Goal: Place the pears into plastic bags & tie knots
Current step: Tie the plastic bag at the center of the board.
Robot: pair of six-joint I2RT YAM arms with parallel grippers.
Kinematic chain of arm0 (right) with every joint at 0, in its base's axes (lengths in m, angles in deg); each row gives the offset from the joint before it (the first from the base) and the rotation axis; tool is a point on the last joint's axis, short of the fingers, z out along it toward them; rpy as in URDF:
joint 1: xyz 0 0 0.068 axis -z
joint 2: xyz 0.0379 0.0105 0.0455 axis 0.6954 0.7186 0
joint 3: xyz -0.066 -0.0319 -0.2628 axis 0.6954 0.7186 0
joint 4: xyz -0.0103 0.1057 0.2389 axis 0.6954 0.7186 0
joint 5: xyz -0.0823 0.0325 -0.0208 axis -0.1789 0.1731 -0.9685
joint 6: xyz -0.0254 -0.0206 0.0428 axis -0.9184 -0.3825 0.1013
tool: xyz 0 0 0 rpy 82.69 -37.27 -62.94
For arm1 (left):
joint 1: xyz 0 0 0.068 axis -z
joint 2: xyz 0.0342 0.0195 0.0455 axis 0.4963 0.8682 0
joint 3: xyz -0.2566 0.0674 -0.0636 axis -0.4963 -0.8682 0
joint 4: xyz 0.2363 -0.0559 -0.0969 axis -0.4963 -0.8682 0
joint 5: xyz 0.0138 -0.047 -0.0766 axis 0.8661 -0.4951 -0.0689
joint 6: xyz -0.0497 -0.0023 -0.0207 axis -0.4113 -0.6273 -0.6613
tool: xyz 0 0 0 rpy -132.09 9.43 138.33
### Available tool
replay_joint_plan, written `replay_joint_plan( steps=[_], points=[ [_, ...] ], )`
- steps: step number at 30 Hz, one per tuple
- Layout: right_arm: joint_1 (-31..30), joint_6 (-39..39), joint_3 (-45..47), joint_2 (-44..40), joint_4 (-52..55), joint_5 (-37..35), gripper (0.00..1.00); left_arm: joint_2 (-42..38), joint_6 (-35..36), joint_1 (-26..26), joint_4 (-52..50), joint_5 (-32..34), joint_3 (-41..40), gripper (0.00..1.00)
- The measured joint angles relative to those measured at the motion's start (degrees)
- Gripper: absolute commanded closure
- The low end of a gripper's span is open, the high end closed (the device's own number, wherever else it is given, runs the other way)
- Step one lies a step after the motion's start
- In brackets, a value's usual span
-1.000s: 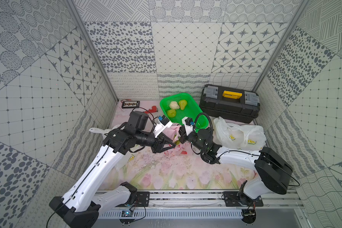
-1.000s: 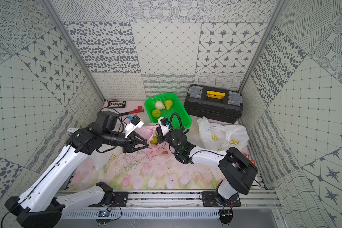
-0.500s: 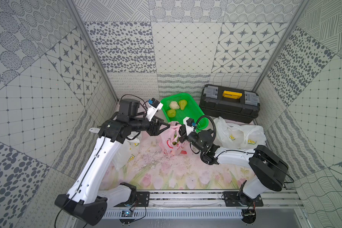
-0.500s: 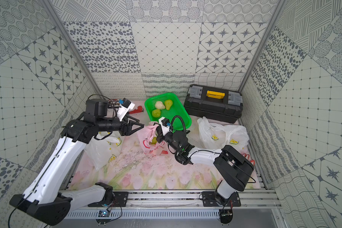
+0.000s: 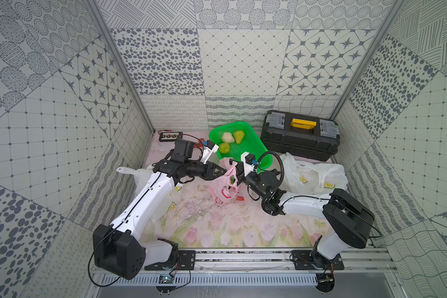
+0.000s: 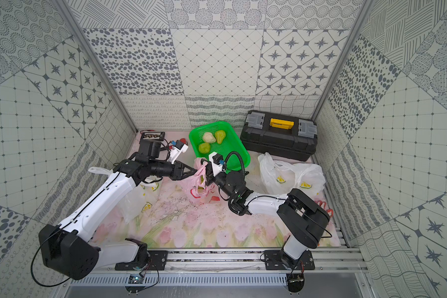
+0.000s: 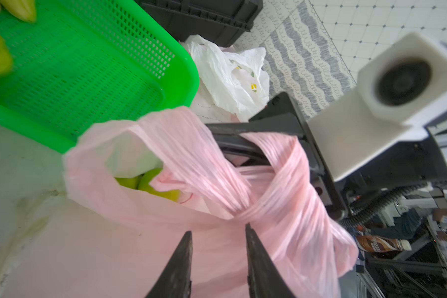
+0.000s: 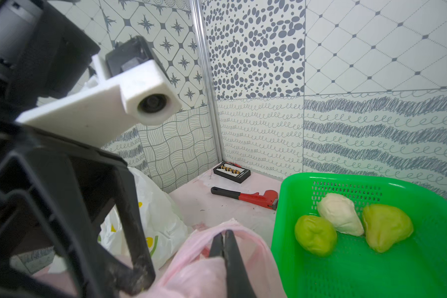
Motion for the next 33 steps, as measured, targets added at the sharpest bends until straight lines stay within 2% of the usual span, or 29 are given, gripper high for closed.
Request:
replay_joint_plan(
  steps=[6, 11, 16, 19, 26, 29, 33],
  points=[
    [-0.57, 8.48, 1.73, -2.05, -1.31, 4.87, 1.00, -0.61, -4.35, 6.86, 6.03, 1.95, -4.46, 0.67],
    [-1.14, 15.32, 4.85, -3.28, -5.75, 5.16, 1.00, -5.14, -7.82, 8.83, 11.43, 3.80, -8.83, 0.59],
    [-1.86, 19.80, 5.60, -3.52, -8.92, 7.08, 1.00, -10.69, -10.19, 9.44, 14.82, 4.85, -13.53, 0.61],
    [-1.86, 21.27, 5.60, -3.52, -9.73, 8.22, 1.00, -14.10, -10.36, 8.59, 13.53, 5.60, -14.60, 0.68],
    [-1.79, 23.26, 5.60, -3.54, -9.92, 9.92, 1.00, -22.80, -10.32, 2.27, 8.66, 5.18, -12.50, 0.78],
    [-1.79, 23.82, 5.60, -3.54, -9.90, 10.38, 1.00, -23.98, -9.55, 0.83, 6.27, 5.38, -10.51, 0.82],
    [-1.79, 24.44, 5.60, -3.54, -9.88, 10.73, 1.00, -22.62, -9.75, -0.63, 4.76, 5.73, -9.73, 0.82]
  ],
)
